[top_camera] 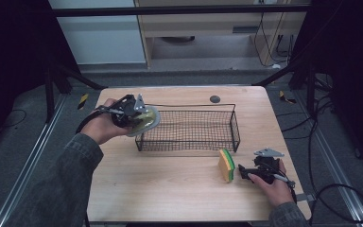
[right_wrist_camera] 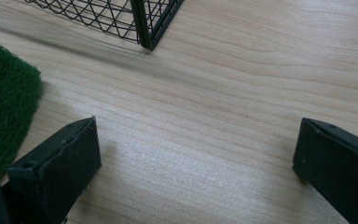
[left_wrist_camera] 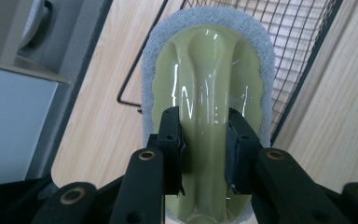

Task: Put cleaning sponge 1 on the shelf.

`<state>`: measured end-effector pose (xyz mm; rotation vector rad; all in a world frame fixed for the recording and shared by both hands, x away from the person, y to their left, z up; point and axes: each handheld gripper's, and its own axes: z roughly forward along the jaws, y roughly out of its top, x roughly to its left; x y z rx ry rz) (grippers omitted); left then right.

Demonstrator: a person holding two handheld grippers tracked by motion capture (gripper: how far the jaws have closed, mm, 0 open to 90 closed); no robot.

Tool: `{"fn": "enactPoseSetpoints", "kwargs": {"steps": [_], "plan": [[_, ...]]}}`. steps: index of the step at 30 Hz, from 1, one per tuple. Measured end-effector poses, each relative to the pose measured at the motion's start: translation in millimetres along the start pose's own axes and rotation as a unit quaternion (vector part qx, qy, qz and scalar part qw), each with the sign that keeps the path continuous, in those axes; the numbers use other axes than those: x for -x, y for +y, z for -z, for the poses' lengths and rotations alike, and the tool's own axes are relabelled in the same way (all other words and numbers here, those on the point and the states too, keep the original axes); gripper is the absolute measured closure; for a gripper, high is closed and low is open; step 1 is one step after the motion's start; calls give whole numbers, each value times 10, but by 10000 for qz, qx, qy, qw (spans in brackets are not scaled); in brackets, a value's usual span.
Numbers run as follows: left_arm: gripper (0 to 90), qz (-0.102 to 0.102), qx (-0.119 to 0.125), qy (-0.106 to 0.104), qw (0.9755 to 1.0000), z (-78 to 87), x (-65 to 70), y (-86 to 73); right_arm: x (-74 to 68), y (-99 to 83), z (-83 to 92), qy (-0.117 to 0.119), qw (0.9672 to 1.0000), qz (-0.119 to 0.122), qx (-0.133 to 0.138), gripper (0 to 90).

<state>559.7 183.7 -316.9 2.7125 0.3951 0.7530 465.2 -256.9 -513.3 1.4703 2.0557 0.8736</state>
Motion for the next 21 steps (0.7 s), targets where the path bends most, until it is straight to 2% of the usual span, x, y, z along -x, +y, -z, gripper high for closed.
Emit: {"fn": "enactPoseSetpoints", "kwargs": {"steps": [10, 12, 17, 21], "plan": [[711, -184, 51, 10, 9998, -133, 17, 183, 1, -1, 1, 5, 10000, 12, -1, 9], [711, -245, 63, 13, 9997, -213, 22, 264, 0, -3, 4, 20, 10000, 3, 6, 10], [711, -351, 29, 1, 9994, -338, -9, 378, 3, -3, 3, 20, 10000, 24, -1, 8], [711, -435, 64, 23, 9990, -371, -45, 455, 3, -1, 1, 24, 10000, 26, -7, 6]]}}
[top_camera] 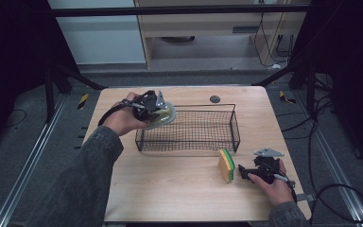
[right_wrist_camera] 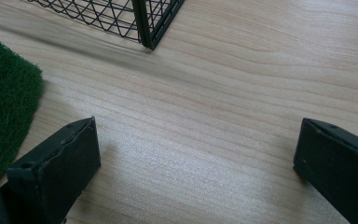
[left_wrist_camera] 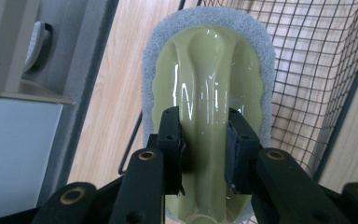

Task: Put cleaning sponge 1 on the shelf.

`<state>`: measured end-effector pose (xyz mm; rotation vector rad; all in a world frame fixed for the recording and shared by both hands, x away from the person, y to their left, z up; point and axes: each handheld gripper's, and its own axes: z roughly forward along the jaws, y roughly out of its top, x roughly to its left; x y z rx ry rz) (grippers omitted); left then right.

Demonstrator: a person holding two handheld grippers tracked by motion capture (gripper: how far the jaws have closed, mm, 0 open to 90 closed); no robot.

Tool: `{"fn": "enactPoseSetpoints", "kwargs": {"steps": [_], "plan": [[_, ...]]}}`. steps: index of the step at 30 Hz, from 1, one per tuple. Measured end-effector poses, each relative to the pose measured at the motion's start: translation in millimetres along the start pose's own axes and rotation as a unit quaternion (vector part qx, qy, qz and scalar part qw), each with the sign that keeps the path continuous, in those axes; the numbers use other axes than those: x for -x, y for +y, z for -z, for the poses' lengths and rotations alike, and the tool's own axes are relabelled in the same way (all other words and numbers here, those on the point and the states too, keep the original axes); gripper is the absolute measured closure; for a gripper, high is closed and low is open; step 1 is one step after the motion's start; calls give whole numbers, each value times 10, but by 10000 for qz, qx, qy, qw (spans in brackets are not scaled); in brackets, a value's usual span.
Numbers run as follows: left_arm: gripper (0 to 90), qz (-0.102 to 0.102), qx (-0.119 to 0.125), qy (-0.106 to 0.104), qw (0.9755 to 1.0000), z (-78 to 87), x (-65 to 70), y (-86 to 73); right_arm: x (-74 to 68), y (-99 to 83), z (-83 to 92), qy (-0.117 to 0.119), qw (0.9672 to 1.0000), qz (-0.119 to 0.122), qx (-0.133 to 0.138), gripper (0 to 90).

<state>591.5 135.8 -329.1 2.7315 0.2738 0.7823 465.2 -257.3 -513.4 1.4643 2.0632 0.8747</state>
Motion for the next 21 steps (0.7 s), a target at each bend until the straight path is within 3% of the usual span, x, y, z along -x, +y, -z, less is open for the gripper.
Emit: {"fn": "enactPoseSetpoints", "kwargs": {"steps": [21], "plan": [[711, -182, -102, -35, 9998, -131, -37, 74, 4, 2, -4, 13, 10000, 21, 7, 4]]}}
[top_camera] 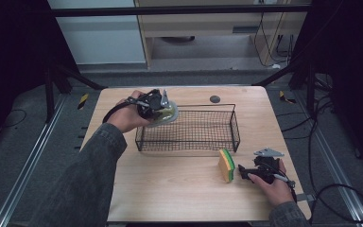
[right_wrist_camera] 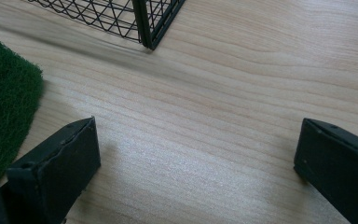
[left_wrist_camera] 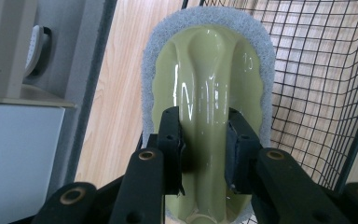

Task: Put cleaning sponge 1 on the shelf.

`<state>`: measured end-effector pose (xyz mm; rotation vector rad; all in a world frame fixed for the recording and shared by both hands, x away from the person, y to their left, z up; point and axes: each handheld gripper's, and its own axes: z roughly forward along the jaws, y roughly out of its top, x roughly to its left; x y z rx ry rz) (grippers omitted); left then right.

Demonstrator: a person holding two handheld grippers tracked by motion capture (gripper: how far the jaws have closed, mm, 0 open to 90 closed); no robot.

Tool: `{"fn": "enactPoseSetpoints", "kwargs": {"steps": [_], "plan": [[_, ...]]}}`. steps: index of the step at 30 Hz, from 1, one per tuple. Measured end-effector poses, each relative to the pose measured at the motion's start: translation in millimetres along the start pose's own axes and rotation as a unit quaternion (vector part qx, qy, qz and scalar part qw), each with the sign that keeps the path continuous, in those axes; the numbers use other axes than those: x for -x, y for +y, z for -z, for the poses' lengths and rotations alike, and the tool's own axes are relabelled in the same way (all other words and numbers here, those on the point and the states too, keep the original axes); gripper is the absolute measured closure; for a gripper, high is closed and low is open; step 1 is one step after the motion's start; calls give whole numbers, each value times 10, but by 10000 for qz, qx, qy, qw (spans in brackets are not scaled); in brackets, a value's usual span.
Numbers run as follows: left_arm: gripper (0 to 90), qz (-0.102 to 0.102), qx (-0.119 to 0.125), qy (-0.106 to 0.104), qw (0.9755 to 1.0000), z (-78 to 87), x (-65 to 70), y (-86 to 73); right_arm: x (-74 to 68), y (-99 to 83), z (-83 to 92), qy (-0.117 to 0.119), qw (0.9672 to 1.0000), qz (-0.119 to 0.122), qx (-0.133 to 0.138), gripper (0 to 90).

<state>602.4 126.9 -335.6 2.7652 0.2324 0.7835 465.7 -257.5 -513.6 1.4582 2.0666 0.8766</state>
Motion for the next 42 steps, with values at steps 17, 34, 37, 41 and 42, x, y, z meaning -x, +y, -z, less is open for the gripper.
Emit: {"fn": "enactPoseSetpoints", "kwargs": {"steps": [17, 34, 37, 41, 42], "plan": [[710, -144, -179, -296, 9993, -146, 112, -95, 0, 1, 1, 3, 10000, 0, -11, 4], [710, -166, -299, -489, 9982, -297, 174, -139, 1, 2, 0, 12, 10000, 7, -11, 5], [709, -182, -341, -514, 9979, -327, 178, -145, 1, 2, 0, 15, 10000, 9, -11, 5], [709, -113, -373, -591, 9975, -380, 198, -165, 1, 2, 0, 16, 10000, 9, -12, 5], [709, -153, -372, -580, 9975, -390, 194, -170, 1, 2, 0, 15, 10000, 11, -11, 5]]}}
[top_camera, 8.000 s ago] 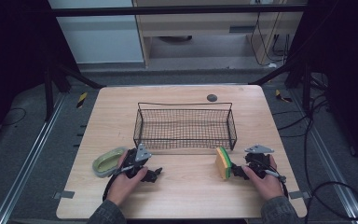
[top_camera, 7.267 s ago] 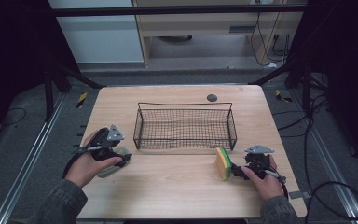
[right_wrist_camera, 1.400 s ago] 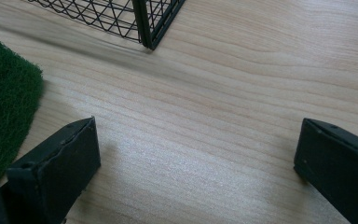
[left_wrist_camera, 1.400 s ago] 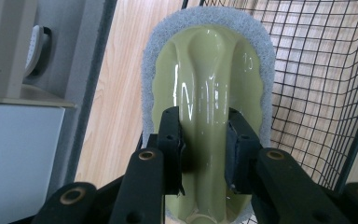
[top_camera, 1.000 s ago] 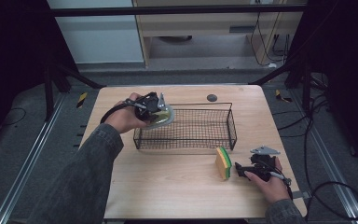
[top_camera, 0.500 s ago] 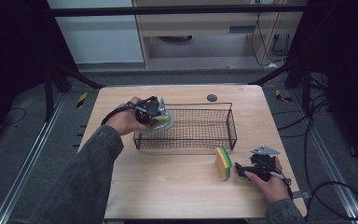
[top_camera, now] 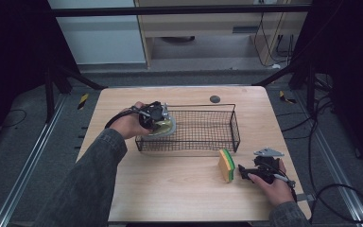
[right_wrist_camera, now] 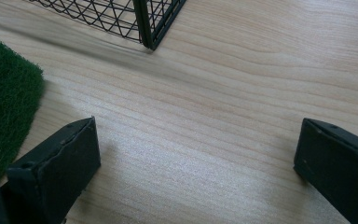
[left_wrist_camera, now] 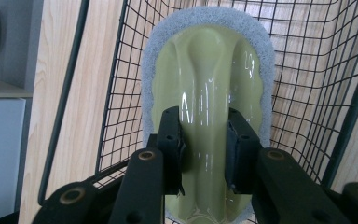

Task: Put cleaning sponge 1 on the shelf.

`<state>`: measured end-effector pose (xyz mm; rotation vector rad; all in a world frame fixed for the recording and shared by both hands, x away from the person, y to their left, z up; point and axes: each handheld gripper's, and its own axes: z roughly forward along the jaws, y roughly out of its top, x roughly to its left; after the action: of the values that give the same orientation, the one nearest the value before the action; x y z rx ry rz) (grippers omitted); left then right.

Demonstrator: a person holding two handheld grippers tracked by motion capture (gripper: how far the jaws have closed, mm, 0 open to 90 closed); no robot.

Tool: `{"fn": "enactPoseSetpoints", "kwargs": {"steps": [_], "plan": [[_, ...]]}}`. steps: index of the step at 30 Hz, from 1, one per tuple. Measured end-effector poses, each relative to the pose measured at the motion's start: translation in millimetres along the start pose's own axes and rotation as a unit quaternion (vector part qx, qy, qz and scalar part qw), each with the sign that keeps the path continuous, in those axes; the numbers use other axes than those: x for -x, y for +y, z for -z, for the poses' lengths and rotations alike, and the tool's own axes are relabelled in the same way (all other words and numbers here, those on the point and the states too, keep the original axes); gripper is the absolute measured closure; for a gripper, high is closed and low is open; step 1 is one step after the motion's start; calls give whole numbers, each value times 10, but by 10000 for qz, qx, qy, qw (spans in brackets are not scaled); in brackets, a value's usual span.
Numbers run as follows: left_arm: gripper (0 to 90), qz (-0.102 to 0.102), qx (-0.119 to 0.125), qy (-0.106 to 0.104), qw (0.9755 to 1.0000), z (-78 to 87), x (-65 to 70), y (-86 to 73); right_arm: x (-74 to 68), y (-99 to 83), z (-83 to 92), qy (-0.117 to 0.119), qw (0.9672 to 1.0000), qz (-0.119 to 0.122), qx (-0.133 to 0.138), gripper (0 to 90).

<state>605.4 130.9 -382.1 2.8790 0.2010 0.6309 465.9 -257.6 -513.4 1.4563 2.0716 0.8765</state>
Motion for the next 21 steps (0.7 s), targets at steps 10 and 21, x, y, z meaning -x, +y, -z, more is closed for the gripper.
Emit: {"fn": "enactPoseSetpoints", "kwargs": {"steps": [10, 21], "plan": [[709, 27, -43, -42, 10000, -55, 9, -22, 0, 1, 0, 5, 10000, 2, -2, 5], [709, 100, -77, -166, 9998, -167, 21, -34, 0, 0, 0, 2, 10000, 2, -1, 5]]}}
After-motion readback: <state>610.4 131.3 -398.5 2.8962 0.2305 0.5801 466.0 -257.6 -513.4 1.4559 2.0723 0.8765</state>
